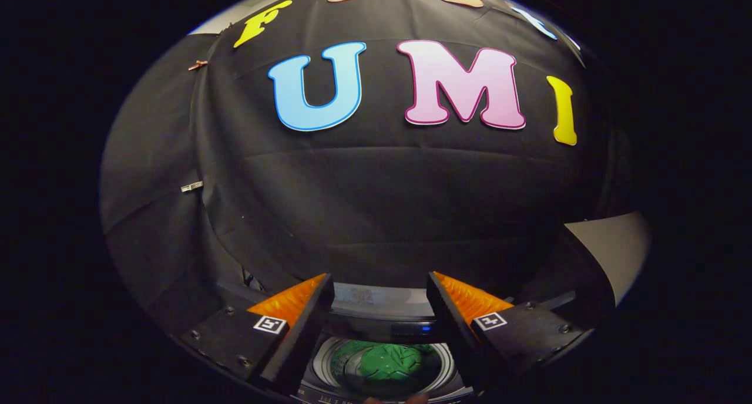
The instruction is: Put the clothes into the washing machine and then close the washing machine lid.
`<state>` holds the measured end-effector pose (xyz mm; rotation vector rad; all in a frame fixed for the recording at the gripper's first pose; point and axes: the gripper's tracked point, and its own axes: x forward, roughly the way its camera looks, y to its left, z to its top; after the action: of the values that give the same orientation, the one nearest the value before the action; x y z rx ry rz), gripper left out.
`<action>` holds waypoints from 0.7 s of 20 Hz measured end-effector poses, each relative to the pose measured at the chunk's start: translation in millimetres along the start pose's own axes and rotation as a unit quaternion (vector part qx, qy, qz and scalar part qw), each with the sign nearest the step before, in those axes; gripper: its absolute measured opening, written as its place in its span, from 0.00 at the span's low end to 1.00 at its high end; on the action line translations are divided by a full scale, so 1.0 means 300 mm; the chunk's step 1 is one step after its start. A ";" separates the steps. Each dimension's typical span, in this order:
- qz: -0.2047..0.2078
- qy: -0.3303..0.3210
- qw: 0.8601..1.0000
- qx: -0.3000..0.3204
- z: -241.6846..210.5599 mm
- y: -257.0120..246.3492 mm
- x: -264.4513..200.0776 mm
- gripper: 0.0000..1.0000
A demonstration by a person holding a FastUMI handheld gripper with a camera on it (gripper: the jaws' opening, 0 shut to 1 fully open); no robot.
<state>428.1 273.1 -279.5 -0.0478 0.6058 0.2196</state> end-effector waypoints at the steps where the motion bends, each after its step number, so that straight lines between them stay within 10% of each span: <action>1: 0.004 0.000 1.000 -0.001 0.000 0.005 0.000 0.99; 14: 0.026 -0.030 0.999 -0.001 -0.016 -0.011 0.045 0.99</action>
<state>436.9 272.0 -291.1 -0.0279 0.5473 0.2715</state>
